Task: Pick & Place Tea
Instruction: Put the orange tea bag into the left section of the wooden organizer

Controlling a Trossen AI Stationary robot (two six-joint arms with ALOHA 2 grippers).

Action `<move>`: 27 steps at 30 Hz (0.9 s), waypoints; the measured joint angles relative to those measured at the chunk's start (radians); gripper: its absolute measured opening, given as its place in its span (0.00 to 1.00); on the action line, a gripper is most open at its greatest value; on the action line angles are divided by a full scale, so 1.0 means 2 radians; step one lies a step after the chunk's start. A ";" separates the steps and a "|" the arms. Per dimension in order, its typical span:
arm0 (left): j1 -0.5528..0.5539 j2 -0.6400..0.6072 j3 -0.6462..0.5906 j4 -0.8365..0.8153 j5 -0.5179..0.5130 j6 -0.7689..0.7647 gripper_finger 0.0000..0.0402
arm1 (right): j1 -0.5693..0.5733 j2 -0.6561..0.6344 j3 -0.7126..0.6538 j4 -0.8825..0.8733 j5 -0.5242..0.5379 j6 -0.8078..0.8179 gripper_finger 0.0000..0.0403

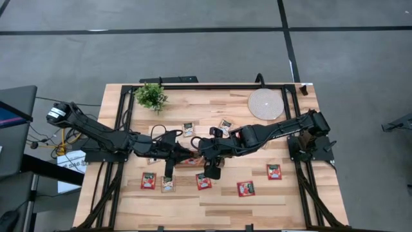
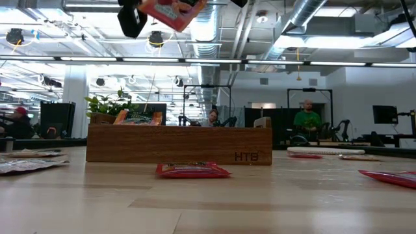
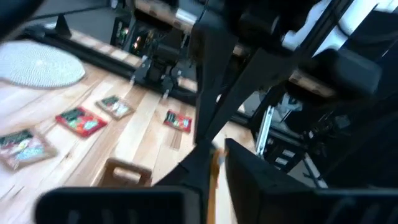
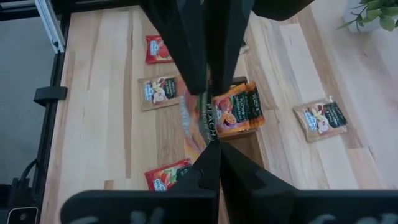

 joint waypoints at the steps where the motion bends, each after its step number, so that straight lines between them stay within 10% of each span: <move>1: 0.000 0.000 0.000 0.002 0.000 0.000 0.04 | 0.000 0.000 0.000 0.000 0.000 0.000 0.00; 27: 0.000 0.000 0.000 -0.015 -0.028 0.027 0.00 | 0.000 0.000 0.000 0.008 0.000 -0.011 0.01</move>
